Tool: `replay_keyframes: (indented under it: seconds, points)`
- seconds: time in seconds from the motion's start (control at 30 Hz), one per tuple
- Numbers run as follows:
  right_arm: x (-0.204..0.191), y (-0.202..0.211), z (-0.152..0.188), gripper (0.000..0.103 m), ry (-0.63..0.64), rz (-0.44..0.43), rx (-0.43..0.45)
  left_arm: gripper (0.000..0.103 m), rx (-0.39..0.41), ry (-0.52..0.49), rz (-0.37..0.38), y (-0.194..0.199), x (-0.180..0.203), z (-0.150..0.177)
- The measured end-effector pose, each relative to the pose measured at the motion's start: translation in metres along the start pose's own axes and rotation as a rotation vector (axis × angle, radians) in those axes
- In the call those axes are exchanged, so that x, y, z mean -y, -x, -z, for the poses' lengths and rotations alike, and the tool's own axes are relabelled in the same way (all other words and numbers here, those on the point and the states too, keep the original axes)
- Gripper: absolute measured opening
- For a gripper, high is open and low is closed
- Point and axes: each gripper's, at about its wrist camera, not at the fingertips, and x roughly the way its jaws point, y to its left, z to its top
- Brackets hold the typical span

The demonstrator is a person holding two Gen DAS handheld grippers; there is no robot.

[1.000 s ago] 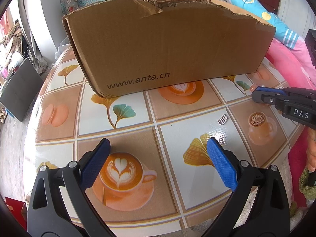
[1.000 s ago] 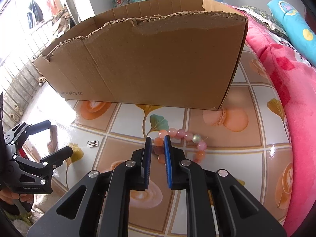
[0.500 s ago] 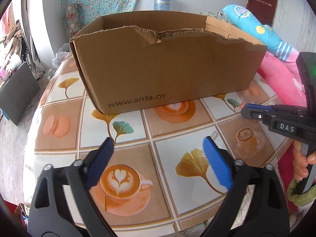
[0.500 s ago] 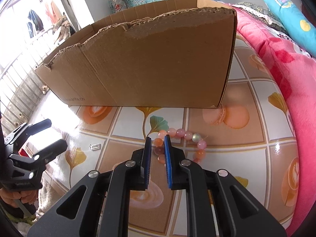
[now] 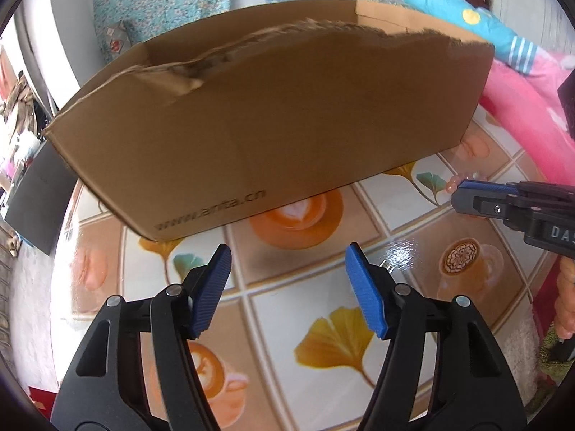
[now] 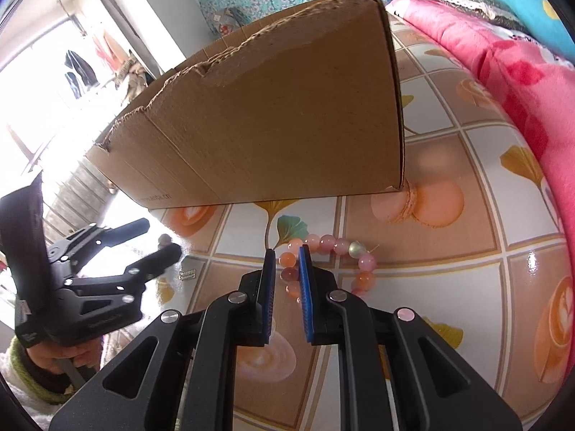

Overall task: Organize jewelry
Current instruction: 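Close the right gripper on the pink bead bracelet while the left moves to the spring clasp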

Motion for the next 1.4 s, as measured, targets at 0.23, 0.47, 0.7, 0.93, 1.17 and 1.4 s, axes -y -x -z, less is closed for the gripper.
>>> replay_keyframes:
  seconds: [0.23, 0.47, 0.7, 0.93, 1.17, 1.4]
  points:
    - [0.003, 0.002, 0.003, 0.013, -0.021, -0.027, 0.014, 0.062, -0.006, -0.045, -0.018, 0.002, 0.012, -0.003]
    - [0.005, 0.001, 0.003, 0.013, -0.023, -0.026, 0.013, 0.062, -0.008, -0.035, 0.004, 0.009, 0.020, 0.003]
    - [0.003, 0.000, 0.002, 0.013, -0.015, -0.015, 0.011, 0.062, -0.014, 0.008, 0.054, 0.014, 0.020, 0.012]
    - [0.002, -0.002, 0.002, 0.013, -0.019, -0.015, 0.012, 0.062, 0.050, 0.026, 0.126, 0.031, 0.006, 0.021]
    - [0.001, -0.002, 0.002, 0.013, -0.015, -0.015, 0.014, 0.052, 0.058, -0.041, 0.206, 0.035, 0.027, 0.026]
    - [0.003, -0.001, 0.003, 0.013, -0.023, -0.026, 0.019, 0.023, 0.020, -0.070, 0.211, 0.021, 0.044, 0.024]
